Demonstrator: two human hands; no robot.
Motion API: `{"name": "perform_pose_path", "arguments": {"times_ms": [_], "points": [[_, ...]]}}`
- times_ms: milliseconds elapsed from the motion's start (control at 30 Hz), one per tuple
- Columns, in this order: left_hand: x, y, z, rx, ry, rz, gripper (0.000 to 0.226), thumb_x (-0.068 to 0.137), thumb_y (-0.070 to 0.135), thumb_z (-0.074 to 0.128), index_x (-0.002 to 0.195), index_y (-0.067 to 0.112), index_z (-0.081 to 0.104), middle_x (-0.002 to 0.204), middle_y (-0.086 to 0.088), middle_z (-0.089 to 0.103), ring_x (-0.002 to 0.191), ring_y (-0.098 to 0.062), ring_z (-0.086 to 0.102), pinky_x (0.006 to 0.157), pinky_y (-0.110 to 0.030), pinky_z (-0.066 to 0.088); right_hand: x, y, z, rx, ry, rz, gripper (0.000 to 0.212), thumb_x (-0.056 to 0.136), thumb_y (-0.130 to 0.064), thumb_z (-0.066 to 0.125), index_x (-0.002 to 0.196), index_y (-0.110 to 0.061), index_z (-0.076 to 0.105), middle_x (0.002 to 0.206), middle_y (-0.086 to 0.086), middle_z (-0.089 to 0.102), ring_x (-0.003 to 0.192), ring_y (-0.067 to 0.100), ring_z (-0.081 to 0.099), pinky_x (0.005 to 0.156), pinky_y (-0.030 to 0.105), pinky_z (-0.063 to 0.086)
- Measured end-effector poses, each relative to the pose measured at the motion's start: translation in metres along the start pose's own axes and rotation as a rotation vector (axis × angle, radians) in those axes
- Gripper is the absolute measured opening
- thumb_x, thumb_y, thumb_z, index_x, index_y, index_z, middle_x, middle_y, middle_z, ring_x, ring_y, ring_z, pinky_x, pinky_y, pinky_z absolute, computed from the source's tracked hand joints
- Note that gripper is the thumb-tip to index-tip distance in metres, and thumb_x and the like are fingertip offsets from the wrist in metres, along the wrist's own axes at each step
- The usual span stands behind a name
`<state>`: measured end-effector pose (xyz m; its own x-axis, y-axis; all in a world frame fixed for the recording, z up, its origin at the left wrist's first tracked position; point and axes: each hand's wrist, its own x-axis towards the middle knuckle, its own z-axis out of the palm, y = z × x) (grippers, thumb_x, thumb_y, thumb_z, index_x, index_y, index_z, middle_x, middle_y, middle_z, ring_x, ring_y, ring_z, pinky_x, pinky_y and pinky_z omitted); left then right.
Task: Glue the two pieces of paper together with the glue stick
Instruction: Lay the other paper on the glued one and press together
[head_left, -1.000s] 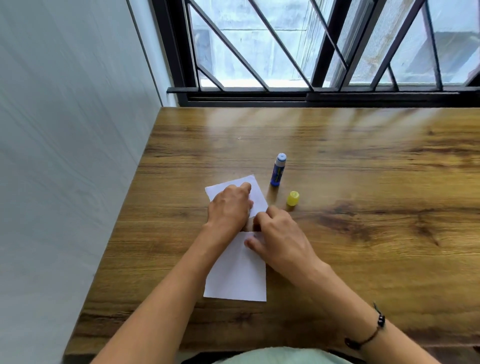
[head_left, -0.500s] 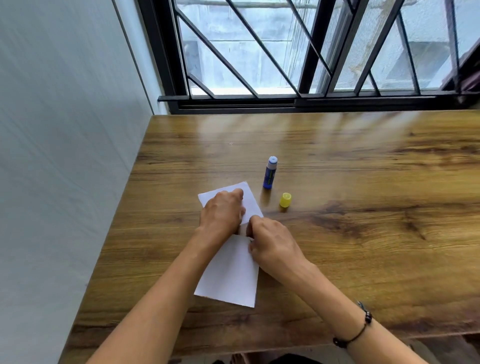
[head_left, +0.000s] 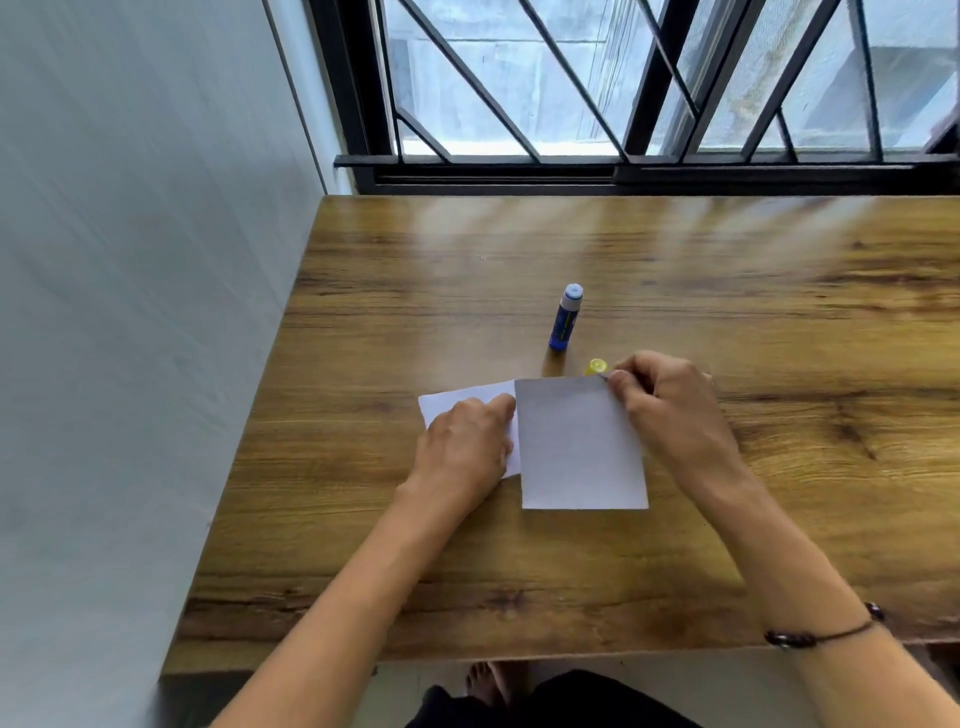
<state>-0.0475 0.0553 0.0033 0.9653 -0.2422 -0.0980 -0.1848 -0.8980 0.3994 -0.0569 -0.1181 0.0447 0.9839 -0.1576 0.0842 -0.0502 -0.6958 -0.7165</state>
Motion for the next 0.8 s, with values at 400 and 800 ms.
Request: {"name": "perform_pose_path", "arguments": {"times_ms": [400,800], "points": [[-0.03,-0.009,-0.011,-0.282,0.204,-0.024,0.015,0.087,0.014,0.053,0.1,0.016,0.061,0.079,0.005,0.047,0.073,-0.011,0.045,0.066,-0.016,0.034,0.014,0.009,0.014,0.072,-0.07,0.077,0.018,0.089,-0.021,0.054,0.081,-0.012,0.067,0.081,0.007,0.065,0.077,0.021,0.056,0.063,0.032,0.041],[-0.067,-0.021,-0.01,-1.03,0.24,-0.437,0.022,0.087,0.035,0.055,0.084,0.015,0.063,0.07,0.0,0.063,0.049,0.0,0.055,0.049,-0.016,0.047,0.007,-0.015,0.047,0.52,-0.133,0.17,0.011,0.088,-0.013,0.056,0.078,-0.011,0.06,0.075,0.004,0.059,0.067,0.017,0.055,0.054,0.029,0.048]]}}
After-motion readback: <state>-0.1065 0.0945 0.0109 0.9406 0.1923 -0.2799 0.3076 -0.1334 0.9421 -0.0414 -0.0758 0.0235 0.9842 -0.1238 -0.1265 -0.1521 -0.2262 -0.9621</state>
